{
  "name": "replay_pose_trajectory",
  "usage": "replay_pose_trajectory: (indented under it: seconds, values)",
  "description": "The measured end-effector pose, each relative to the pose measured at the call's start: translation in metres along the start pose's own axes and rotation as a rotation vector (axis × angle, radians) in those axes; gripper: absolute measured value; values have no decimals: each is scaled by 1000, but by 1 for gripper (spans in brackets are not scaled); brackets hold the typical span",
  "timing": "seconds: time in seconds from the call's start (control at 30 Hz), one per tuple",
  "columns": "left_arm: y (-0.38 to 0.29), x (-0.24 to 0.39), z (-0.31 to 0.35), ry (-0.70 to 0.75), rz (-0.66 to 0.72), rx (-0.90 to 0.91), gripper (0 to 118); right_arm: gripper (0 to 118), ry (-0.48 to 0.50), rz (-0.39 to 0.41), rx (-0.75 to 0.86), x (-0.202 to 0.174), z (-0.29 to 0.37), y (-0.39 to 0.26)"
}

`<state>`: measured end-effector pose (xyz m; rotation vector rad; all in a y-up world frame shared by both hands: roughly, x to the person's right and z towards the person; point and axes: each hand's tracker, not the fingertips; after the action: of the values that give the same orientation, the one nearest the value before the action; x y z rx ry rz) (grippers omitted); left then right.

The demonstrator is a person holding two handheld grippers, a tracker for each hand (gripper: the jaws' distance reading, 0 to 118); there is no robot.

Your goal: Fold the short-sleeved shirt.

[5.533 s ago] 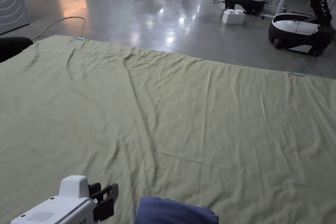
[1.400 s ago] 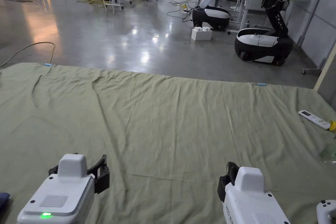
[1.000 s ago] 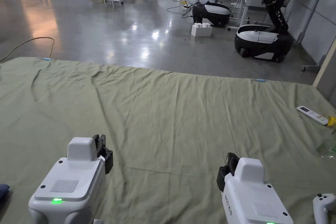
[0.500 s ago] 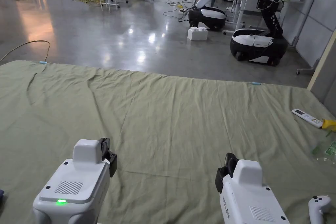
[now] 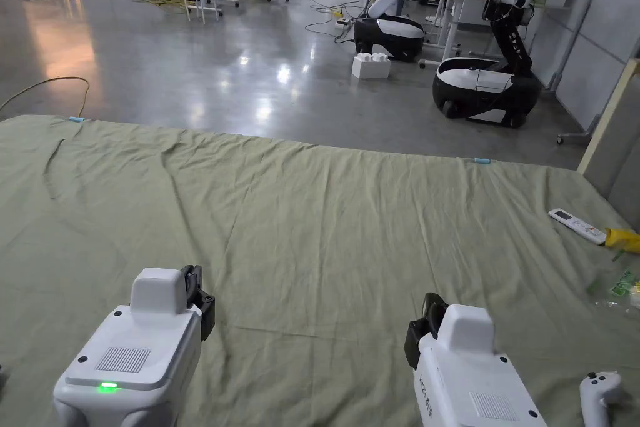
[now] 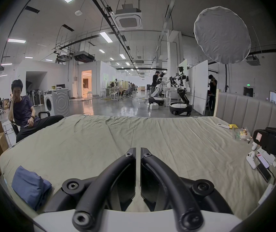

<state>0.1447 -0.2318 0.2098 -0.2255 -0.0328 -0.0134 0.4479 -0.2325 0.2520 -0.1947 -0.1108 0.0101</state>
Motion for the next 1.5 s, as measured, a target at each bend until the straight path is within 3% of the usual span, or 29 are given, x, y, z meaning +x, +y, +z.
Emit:
replay_pose_trajectory:
  seconds: [0.13,0.17,0.2,0.23,0.27,0.3,0.33,0.37,0.43,0.47,0.5,0.57,0.83,0.87,1.13,1.37,1.5]
  values:
    - [3,0,-1,7,-9,1,5,2,-13,-3,1,-1,-2,1]
    - [4,-1,-1,10,-10,-2,6,13,-21,4,7,-1,-2,1]
    - [4,-1,-1,16,-12,-2,13,32,-26,9,7,-2,-3,2]
    - [4,-1,-1,25,-14,1,24,53,-31,14,8,-2,-3,2]
    - [4,-2,-1,28,-13,3,46,75,-43,14,10,-2,-3,3]
    - [5,-3,0,30,-11,7,62,81,-57,11,17,-2,-3,3]
    - [6,-3,2,34,-7,14,71,82,-65,13,28,-2,-2,4]
    - [5,-4,3,37,-6,25,73,84,-69,20,36,-2,-1,5]
    - [6,-5,5,45,-11,36,75,99,-72,23,34,-1,-2,7]
    - [7,-5,5,51,-18,36,81,112,-78,25,17,0,-2,8]
    - [6,-6,5,57,-23,35,88,117,-80,21,16,0,-2,8]
    - [7,-7,5,64,-30,32,99,118,-79,7,27,2,0,8]
    - [4,-13,4,51,13,25,102,118,-40,-53,0,5,-2,6]
    - [4,-11,3,65,3,21,102,118,35,-86,24,8,-6,7]
    - [5,-14,-2,58,21,9,102,118,-21,-17,7,8,-12,13]
    - [7,-22,-4,44,79,25,106,118,-61,-17,-27,3,-19,20]
    - [7,-22,-6,57,74,38,107,118,-30,-22,-20,4,-19,22]
